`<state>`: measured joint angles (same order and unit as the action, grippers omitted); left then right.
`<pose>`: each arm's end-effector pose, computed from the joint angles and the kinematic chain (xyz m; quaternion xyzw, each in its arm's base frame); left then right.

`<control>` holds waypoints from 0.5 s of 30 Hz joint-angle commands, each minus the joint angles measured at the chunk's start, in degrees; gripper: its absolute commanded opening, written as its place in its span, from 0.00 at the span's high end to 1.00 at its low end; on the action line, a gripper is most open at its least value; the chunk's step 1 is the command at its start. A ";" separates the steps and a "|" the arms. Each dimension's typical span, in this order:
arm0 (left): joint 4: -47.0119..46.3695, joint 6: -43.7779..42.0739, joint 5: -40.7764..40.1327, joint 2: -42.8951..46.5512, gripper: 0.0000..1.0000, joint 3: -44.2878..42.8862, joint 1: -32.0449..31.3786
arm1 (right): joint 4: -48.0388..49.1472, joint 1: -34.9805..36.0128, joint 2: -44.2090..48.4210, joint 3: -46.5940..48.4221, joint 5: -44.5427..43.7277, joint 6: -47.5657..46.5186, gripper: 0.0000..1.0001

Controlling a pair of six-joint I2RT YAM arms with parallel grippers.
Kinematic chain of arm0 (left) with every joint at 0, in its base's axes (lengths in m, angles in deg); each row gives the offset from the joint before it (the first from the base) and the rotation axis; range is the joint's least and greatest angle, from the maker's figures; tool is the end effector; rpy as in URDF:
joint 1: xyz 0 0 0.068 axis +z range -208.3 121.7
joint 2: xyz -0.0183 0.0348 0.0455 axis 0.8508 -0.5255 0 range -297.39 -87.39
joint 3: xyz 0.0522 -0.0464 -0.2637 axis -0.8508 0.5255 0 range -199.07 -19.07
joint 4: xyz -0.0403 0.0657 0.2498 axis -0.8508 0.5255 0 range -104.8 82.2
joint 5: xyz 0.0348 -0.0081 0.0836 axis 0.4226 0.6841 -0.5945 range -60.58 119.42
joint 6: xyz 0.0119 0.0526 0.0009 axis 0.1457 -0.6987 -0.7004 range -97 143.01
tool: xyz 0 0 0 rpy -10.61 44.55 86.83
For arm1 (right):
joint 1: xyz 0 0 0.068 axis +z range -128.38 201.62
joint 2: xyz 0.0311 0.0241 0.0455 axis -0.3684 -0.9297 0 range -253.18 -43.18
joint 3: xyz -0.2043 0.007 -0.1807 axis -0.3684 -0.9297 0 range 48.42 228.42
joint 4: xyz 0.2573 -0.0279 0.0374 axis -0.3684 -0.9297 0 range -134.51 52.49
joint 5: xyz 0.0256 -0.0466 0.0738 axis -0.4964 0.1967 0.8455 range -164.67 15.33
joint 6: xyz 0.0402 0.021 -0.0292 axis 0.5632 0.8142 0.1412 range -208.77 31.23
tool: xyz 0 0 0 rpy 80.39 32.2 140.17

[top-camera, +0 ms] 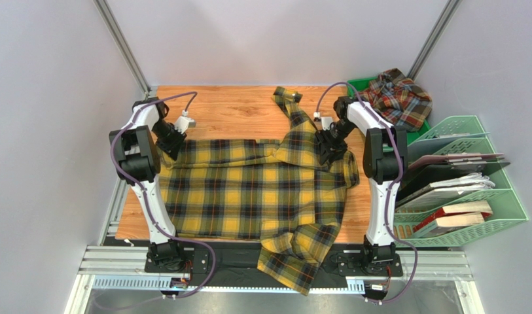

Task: Fold and stack the long sleeve shirts
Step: Fold the shirt

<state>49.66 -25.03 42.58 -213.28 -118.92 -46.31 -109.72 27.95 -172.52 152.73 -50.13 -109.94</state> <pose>0.4128 0.0794 0.1650 0.3069 0.9448 -0.1014 0.0536 0.4172 0.0612 0.1628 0.2187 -0.9505 -0.2183 0.0338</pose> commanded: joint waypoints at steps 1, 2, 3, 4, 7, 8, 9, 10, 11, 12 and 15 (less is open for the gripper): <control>0.75 -2.59 6.95 8.10 0.69 1.67 -0.21 | 2.49 -0.53 11.47 0.89 5.96 -5.21 0.46; 0.75 -3.03 9.57 9.50 0.66 2.81 -0.12 | 4.33 -0.53 12.17 1.85 6.57 -2.85 0.43; 0.75 -3.12 10.73 12.13 0.64 3.17 -0.12 | 8.70 -0.53 12.01 2.99 6.84 -1.17 0.42; 0.66 -3.12 11.69 13.20 0.64 3.52 -0.21 | 10.75 -0.53 11.40 5.79 7.02 0.24 0.41; 2.06 -3.12 14.34 16.19 0.60 2.56 -0.30 | 15.51 -0.53 5.34 14.12 8.42 3.67 0.37; 2.50 -2.34 14.86 16.72 0.59 1.34 -0.39 | 15.95 -0.35 3.24 16.86 8.60 5.94 0.36; 3.90 -2.16 15.30 17.16 0.59 0.55 -0.30 | 16.04 -0.44 -2.18 20.63 8.60 7.18 0.35; 4.69 -1.81 15.66 17.34 0.58 -0.42 -0.30 | 15.96 -0.44 -4.67 23.97 8.86 8.50 0.34; 5.40 -1.54 16.18 17.60 0.57 -1.82 -0.30 | 16.13 -0.44 -7.39 30.71 9.04 9.73 0.33; 6.10 -1.28 16.27 18.04 0.52 -2.27 -0.30 | 17.17 -0.44 -9.42 33.21 9.13 12.27 0.32; 7.86 -1.01 16.10 18.48 0.52 -3.24 -0.39 | 23.39 -0.09 -13.57 35.44 9.04 15.70 0.30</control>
<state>53.47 -26.27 55.70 -196.60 -120.03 -46.55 -94.07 27.55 -180.17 184.47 -42.39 -101.98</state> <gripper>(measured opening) 0.480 0.682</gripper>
